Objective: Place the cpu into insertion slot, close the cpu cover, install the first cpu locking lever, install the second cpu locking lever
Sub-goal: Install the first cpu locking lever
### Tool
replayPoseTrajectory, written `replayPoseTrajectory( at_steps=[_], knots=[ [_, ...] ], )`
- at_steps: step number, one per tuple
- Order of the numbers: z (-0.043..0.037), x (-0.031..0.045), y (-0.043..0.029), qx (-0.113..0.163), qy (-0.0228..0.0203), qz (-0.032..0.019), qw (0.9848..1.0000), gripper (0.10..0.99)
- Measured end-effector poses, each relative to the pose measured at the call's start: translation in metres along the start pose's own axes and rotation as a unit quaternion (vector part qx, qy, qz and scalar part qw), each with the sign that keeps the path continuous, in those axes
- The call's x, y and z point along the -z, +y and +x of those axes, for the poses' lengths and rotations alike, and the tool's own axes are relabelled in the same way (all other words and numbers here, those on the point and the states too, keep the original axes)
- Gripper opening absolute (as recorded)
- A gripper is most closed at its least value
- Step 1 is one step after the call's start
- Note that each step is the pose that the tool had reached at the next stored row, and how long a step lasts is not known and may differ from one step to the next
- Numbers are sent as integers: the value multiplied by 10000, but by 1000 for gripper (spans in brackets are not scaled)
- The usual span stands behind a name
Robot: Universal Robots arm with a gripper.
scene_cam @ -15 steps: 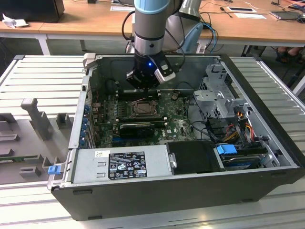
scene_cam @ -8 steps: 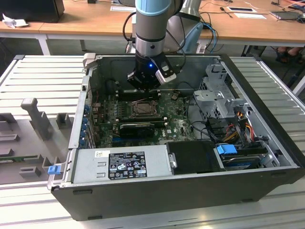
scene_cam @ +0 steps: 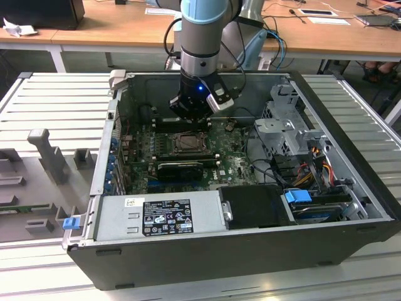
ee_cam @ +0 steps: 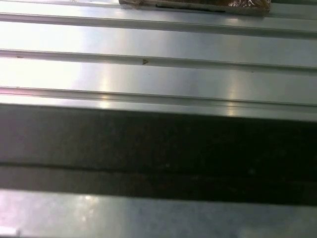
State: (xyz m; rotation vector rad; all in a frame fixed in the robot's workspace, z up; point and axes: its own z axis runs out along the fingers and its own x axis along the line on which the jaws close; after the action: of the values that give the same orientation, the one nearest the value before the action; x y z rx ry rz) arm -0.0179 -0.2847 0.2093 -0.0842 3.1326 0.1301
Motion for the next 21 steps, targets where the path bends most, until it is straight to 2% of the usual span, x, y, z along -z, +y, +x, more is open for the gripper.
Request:
replayPoseTrajectory(
  at_steps=[8, 10, 13, 20, 21],
  knots=[
    [-10, -43, -5, 1, 1, 2, 10000, 106],
    [-16, -49, -6, 0, 2, 26, 10000, 106],
    [-16, -53, -10, 1, 2, 35, 10000, 106],
    [-14, -70, -28, 0, 2, 37, 10000, 106],
    [-15, -72, -32, 2, 1, 13, 10000, 106]
  ],
)
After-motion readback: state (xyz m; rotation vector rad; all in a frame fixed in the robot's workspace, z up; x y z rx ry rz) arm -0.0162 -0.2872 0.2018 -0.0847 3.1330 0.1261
